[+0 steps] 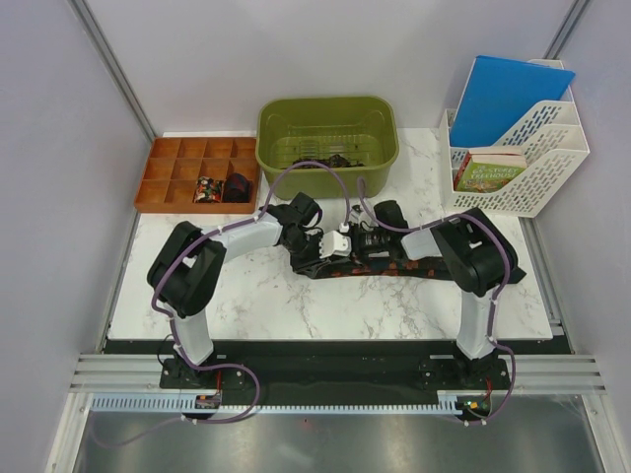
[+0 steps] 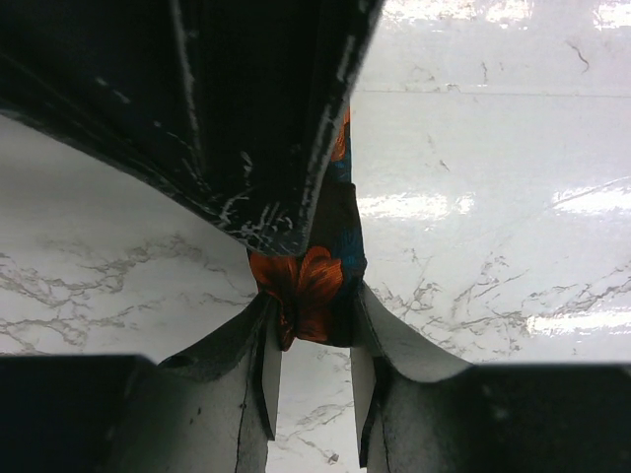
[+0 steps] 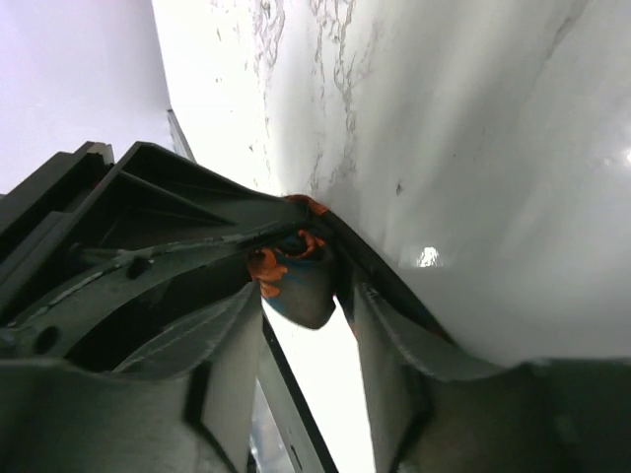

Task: Roll the ties
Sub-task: Roll the tie at the center of the board.

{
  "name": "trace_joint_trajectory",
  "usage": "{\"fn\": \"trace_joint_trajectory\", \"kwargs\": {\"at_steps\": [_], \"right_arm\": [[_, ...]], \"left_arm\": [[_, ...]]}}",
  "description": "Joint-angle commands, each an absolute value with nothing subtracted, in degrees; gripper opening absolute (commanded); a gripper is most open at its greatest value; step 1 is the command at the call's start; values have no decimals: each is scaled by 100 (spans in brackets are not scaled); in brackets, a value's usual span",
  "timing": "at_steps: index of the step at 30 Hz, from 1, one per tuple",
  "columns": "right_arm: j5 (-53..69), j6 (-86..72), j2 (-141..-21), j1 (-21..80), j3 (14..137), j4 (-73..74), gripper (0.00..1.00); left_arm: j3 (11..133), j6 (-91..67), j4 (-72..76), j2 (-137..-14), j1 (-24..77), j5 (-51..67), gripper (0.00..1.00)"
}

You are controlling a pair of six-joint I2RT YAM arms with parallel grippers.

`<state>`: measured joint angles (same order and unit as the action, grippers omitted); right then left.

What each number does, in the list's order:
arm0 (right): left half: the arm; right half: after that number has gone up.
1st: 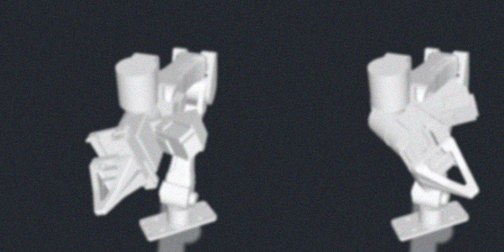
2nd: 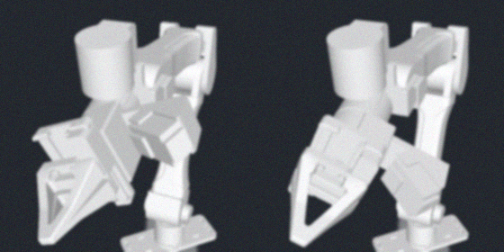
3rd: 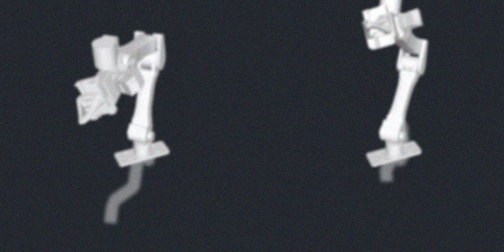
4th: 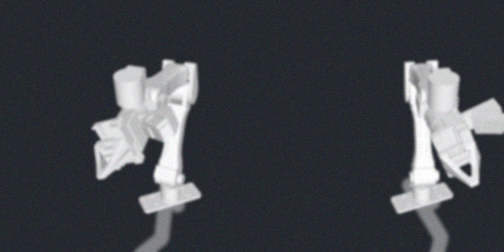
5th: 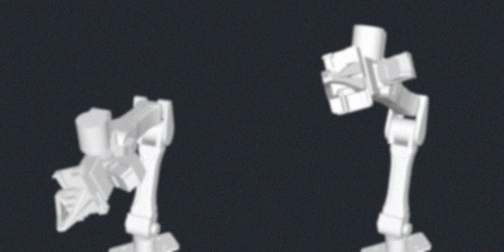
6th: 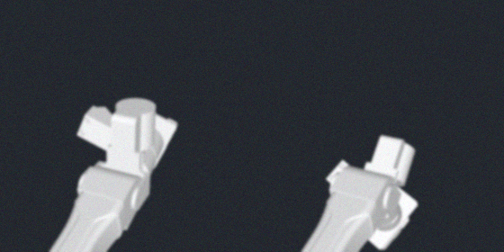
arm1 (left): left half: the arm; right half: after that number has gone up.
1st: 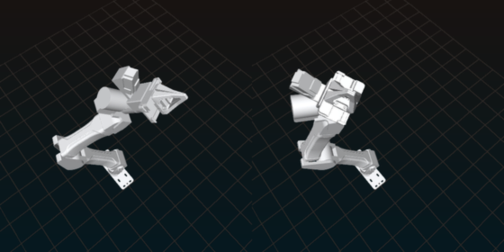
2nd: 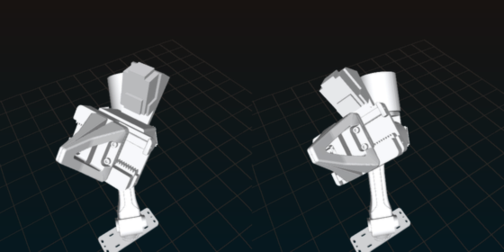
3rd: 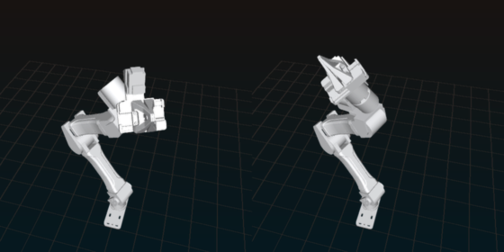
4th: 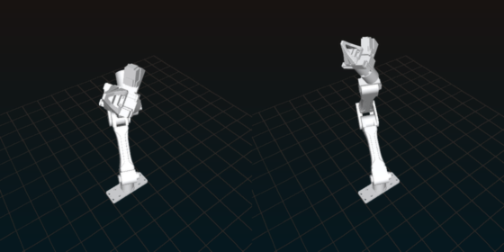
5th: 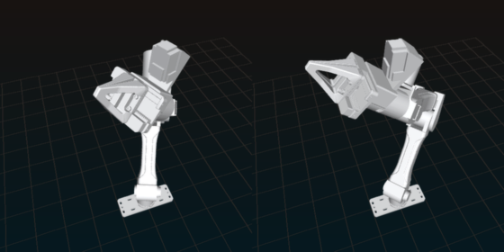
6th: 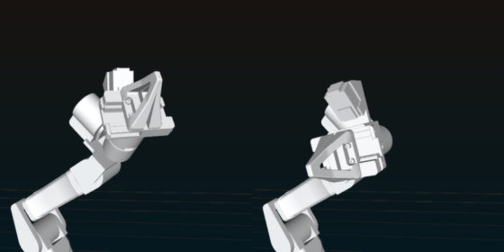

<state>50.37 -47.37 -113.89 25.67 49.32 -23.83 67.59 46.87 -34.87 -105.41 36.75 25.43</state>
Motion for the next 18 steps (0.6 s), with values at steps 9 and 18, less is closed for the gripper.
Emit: {"fn": "trace_joint_trajectory", "kwargs": {"at_steps": [9, 18], "right_arm": [[5220, -3990, -10793, 2435, 5229, -1187, 55], [5255, -3141, -10354, 2163, 5458, -258, 71]], "left_arm": [[6662, 5660, -4526, -10538, 3419, 2259, 11], [6891, 6407, -5150, -10573, 3111, 2364, 11]]}}
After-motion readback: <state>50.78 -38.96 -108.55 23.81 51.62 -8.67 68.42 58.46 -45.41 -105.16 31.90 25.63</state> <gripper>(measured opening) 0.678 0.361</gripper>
